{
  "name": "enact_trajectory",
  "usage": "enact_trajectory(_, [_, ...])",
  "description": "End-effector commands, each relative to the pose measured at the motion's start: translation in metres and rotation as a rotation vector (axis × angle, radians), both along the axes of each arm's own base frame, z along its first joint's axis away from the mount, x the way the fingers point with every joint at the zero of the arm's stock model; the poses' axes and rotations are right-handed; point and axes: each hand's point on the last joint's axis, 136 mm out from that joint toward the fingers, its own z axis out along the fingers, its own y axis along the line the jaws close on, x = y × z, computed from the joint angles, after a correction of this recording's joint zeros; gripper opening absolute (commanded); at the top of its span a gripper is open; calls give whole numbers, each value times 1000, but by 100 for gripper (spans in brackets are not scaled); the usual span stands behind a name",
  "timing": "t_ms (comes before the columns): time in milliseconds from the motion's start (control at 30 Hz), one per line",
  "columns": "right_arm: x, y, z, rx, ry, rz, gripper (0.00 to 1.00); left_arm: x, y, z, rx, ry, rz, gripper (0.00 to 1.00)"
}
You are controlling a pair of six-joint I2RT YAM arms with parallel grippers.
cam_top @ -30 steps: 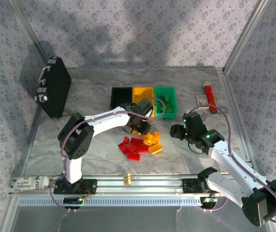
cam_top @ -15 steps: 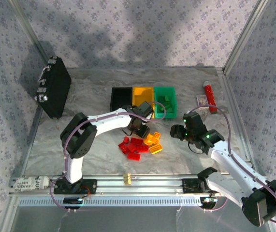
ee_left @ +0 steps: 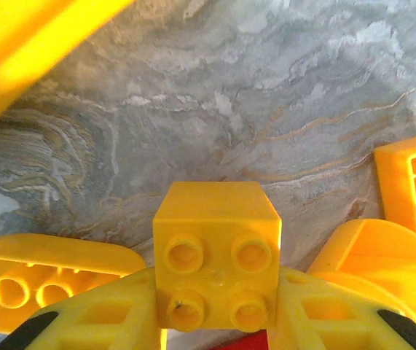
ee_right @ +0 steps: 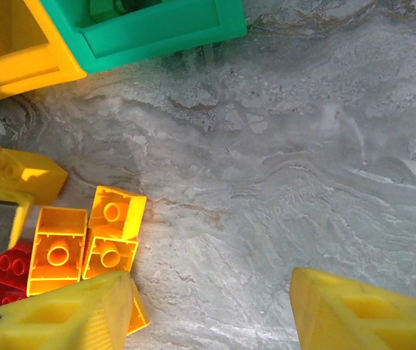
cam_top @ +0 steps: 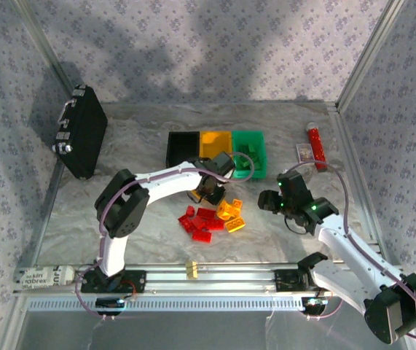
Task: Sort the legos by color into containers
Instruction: Pick up the lego from the center of the table, then place the lego in the container.
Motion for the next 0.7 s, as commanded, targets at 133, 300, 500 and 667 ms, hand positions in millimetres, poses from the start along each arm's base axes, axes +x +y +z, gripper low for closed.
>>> enact_trajectory(133, [-1,-3,0,13,-1,-17,61,31,-9,51,-40,-106,13,36])
enact_trajectory(300, [-3,-3,1,14,-2,-18,61,61,-13,74,-82,-150,66,36])
enact_trajectory(500, [-5,-5,2,14,-7,-21,61,95,-14,84,-108,-185,136,36])
enact_trajectory(667, [-7,-7,5,16,-21,-24,61,101,-7,79,-64,-181,179,67])
